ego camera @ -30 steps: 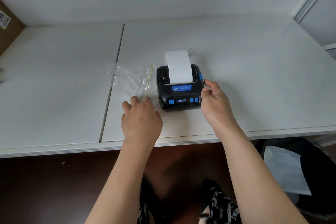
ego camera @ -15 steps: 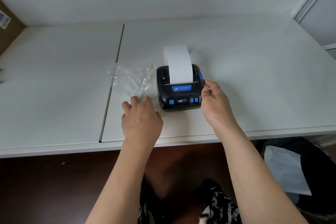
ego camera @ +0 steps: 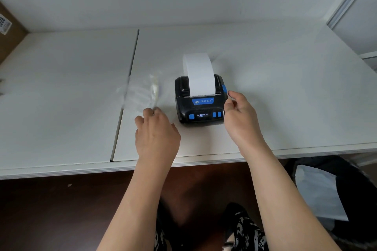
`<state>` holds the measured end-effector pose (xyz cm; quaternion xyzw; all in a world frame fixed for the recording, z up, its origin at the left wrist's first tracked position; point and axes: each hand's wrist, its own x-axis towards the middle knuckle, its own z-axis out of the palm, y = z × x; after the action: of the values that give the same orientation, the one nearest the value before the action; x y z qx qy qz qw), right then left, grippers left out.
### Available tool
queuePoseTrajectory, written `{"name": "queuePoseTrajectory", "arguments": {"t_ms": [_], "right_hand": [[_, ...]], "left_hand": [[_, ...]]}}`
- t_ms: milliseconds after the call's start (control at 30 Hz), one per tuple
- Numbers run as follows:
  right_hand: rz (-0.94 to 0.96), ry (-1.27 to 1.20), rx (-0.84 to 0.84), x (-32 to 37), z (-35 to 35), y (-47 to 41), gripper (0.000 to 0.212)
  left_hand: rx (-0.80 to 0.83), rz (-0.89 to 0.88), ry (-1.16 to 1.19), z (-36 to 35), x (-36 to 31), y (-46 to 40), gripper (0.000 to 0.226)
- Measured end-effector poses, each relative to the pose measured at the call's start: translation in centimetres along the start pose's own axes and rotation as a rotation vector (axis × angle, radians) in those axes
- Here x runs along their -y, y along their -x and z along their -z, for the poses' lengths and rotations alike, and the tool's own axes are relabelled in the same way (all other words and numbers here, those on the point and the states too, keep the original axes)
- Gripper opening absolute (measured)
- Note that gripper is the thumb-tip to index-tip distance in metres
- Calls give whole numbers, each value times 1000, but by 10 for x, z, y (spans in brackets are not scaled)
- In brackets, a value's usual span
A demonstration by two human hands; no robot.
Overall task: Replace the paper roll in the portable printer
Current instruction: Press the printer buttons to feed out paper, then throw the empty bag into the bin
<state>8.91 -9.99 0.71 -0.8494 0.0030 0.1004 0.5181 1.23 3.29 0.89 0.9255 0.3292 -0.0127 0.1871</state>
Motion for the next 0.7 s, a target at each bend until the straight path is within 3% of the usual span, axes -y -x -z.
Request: {"name": "queuePoseTrajectory", "arguments": {"t_ms": [200, 300, 400, 533, 700], "right_hand": [[64, 1, -138, 11, 0, 7, 43], [162, -70, -193, 28, -1, 25, 38], [224, -179, -132, 42, 7, 46, 39], [161, -360, 38, 41, 35, 71, 47], [82, -420, 76, 28, 75, 92, 43]], "left_hand": [[-139, -2, 100, 6, -3, 7, 72], [-298, -104, 157, 6, -5, 16, 68], [-444, -280, 236, 8, -6, 32, 57], [-412, -425, 375, 10, -10, 57, 55], [-278, -643, 343, 9, -37, 99, 56]]}}
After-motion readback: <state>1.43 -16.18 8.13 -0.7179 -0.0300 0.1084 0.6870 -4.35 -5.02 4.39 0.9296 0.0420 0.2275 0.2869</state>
